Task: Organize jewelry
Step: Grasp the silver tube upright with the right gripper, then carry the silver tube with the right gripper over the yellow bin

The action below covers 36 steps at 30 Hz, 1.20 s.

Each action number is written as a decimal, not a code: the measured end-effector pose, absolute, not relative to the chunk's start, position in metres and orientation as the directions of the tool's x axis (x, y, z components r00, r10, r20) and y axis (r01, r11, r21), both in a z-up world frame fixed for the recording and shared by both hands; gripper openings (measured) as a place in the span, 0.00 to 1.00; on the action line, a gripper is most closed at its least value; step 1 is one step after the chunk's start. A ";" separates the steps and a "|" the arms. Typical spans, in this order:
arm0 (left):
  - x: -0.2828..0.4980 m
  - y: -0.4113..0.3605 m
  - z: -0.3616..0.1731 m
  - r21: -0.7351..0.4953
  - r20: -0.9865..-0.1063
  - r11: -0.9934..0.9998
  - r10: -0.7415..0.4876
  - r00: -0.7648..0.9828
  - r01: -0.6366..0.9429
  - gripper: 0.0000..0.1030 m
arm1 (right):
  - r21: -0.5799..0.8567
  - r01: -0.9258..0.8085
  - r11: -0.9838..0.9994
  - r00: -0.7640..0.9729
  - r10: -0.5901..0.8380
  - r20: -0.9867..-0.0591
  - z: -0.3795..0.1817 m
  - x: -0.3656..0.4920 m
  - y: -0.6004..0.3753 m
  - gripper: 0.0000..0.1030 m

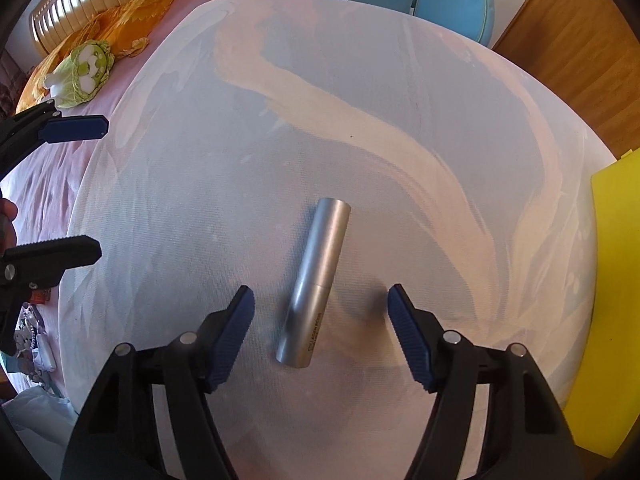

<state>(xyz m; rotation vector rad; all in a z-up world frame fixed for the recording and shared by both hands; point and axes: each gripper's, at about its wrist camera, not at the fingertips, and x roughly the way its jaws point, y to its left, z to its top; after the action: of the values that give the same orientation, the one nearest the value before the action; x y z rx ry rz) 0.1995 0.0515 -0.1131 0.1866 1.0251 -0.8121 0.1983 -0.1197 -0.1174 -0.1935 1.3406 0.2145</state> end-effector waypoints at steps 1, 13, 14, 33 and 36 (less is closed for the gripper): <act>0.200 0.051 -0.113 -0.223 -0.818 0.700 -0.513 0.261 0.678 0.93 | -0.002 -0.270 0.963 0.211 0.057 -0.976 -0.116 0.197 -0.120 0.57; 0.200 0.044 -0.111 -0.223 -0.812 0.686 -0.524 0.257 0.693 0.93 | 0.004 -0.333 0.943 0.203 0.076 -0.976 -0.106 0.181 -0.109 0.18; 0.200 0.044 -0.111 -0.222 -0.813 0.684 -0.523 0.256 0.695 0.93 | 0.006 -0.333 0.943 0.205 0.078 -0.976 -0.105 0.180 -0.109 0.18; 0.177 -0.014 -0.088 -0.118 -0.839 0.693 -0.453 0.302 0.711 0.93 | 0.042 -0.360 0.932 0.306 0.160 -0.938 -0.071 0.151 -0.148 0.18; 0.169 -0.042 -0.077 -0.080 -0.847 0.699 -0.424 0.321 0.711 0.93 | 0.045 -0.389 0.920 0.315 0.179 -0.932 -0.061 0.133 -0.174 0.18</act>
<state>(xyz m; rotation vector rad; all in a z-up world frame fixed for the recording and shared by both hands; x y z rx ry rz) 0.1691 -0.0425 -0.0774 0.3339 0.9903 -0.7637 0.1328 -0.1736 -0.0608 -0.2014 1.1944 0.3769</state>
